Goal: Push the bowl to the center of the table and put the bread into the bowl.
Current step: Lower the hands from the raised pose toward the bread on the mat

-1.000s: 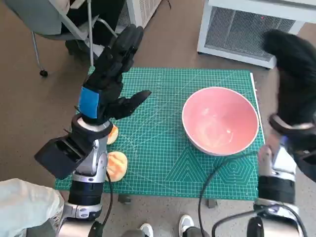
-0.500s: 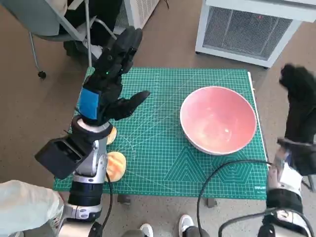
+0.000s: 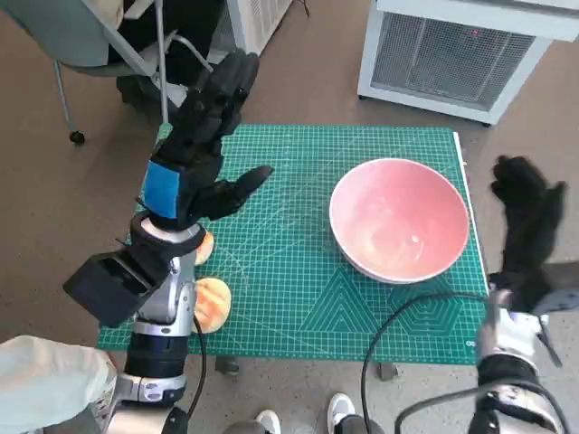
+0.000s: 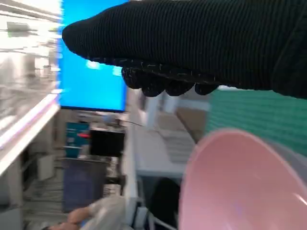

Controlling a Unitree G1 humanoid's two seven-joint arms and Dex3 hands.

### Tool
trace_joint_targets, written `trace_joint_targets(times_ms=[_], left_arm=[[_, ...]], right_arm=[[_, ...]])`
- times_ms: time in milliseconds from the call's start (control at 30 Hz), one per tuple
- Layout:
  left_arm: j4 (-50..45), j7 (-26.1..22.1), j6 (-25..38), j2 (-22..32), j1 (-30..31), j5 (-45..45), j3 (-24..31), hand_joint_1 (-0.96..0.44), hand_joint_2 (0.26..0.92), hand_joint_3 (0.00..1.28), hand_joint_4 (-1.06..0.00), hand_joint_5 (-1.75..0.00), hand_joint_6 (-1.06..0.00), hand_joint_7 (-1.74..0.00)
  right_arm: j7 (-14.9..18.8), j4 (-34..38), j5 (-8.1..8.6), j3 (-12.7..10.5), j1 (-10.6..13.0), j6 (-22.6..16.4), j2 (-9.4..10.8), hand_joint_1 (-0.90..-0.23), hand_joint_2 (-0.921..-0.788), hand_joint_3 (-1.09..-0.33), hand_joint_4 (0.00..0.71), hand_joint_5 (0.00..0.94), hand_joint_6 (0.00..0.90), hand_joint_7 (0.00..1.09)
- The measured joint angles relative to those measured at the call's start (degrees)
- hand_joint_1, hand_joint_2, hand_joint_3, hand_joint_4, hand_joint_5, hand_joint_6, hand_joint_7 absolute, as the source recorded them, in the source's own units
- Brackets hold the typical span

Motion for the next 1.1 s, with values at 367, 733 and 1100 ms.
trace_joint_targets(times_ms=[367,733,1100], left_arm=[[0.0,-0.4,0.1,0.8,0.2,-0.1,0.4,-0.41,0.921,0.24,-0.28,0.0,-0.4,-0.02],[-0.5,-0.6,0.6,1.8,0.6,-0.6,0.8,-0.4,0.921,0.24,-0.28,0.0,-0.41,-0.02],[-1.9,-1.0,1.0,2.0,2.3,-1.9,0.8,-0.4,0.921,0.24,-0.28,0.0,-0.41,-0.02]], right_arm=[[0.4,5.2,1.39,-1.2,-4.7,5.9,1.9,-0.512,-0.921,-0.799,0.23,0.004,0.036,0.53],[1.1,6.8,1.83,-2.6,-8.8,9.1,5.1,-0.533,-0.921,-0.792,0.206,0.0,0.063,0.53],[1.4,7.2,2.53,-4.5,-12.3,10.7,7.9,-0.512,-0.921,-0.783,0.196,0.0,0.056,0.52]])
